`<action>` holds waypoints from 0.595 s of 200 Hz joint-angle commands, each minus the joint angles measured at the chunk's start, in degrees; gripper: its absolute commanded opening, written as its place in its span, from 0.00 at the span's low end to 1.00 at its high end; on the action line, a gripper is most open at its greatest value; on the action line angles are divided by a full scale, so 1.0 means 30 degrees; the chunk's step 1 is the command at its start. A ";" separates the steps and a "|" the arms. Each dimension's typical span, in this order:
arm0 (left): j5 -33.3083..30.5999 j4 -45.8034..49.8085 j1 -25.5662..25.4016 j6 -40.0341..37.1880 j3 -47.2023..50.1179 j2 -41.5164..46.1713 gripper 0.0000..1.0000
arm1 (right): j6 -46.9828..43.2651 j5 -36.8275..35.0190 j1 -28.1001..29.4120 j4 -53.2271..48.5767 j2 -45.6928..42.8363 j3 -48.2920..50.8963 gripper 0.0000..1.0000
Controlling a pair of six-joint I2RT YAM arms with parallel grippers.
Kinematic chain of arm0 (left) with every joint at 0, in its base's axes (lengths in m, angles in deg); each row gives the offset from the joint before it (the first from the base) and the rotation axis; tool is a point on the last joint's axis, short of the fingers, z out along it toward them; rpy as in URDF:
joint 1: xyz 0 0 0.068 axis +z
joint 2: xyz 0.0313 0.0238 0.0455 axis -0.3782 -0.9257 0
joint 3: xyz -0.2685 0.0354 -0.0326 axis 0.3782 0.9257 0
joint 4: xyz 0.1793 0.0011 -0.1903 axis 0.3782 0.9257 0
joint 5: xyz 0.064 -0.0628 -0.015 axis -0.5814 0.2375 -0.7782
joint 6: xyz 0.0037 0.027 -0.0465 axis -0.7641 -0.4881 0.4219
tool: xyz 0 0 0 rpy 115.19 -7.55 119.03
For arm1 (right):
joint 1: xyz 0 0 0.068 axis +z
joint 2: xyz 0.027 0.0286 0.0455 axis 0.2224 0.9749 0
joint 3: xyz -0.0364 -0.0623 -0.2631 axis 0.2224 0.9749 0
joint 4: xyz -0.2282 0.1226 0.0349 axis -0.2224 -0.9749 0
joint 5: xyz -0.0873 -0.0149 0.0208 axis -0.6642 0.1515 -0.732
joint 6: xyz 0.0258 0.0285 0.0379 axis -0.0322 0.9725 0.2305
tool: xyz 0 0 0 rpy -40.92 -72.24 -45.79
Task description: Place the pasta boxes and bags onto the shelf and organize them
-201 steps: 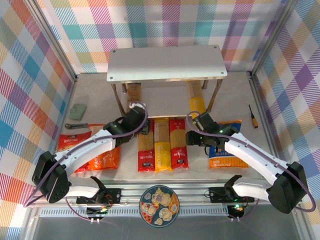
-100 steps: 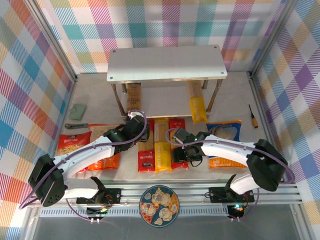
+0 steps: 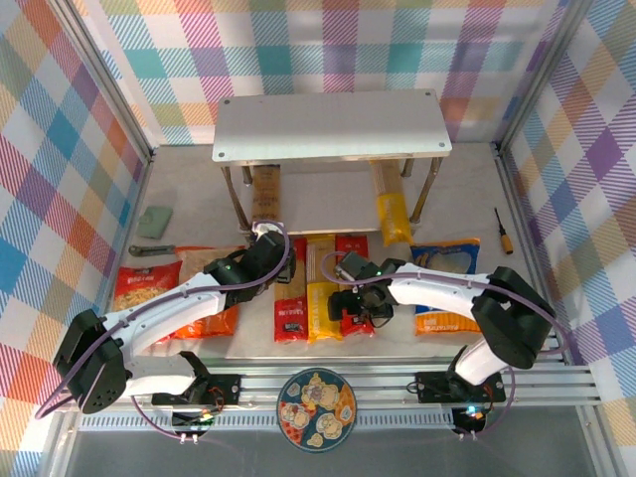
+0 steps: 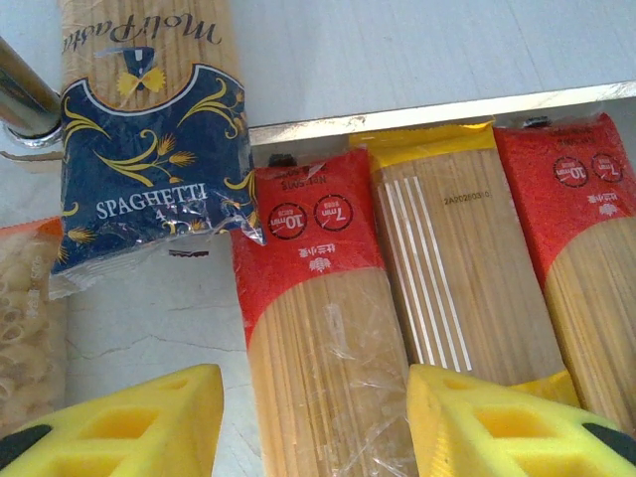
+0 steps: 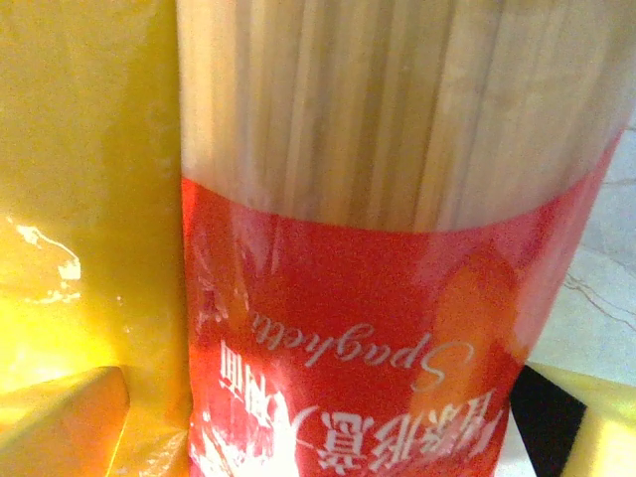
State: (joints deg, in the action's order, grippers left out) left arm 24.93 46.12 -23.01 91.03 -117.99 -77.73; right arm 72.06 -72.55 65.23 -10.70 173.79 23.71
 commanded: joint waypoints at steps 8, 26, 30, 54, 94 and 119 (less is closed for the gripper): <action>-0.0403 -0.0001 -0.0052 0.0169 0.0256 0.0457 0.52 | 0.0187 -0.0099 0.0118 -0.0153 0.0711 -0.0589 1.00; -0.0446 0.0041 -0.0052 0.0139 0.0285 0.0527 0.52 | 0.0208 -0.0167 0.0118 -0.0248 0.1061 -0.0680 0.99; -0.0488 0.0058 -0.0068 0.0131 0.0329 0.0541 0.52 | 0.0238 -0.0237 0.0118 -0.0340 0.1125 -0.0746 0.99; -0.0578 0.0102 -0.0043 0.0143 0.0462 0.0673 0.53 | 0.0320 -0.0750 0.0115 -0.0798 0.1325 -0.0849 0.96; -0.0571 0.0050 -0.0046 0.0228 0.0607 0.0683 0.53 | 0.0204 -0.1246 0.0002 -0.1120 0.0626 -0.0493 0.95; -0.0525 -0.0036 -0.0041 0.0228 0.0640 0.0644 0.53 | 0.0119 -0.1271 -0.0196 -0.1281 0.0429 -0.0300 0.95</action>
State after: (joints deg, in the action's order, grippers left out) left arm 24.25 46.15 -23.01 91.03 -116.81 -76.71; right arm 72.25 -74.56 65.28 -12.34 176.25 22.09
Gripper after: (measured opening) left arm 0.532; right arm 0.947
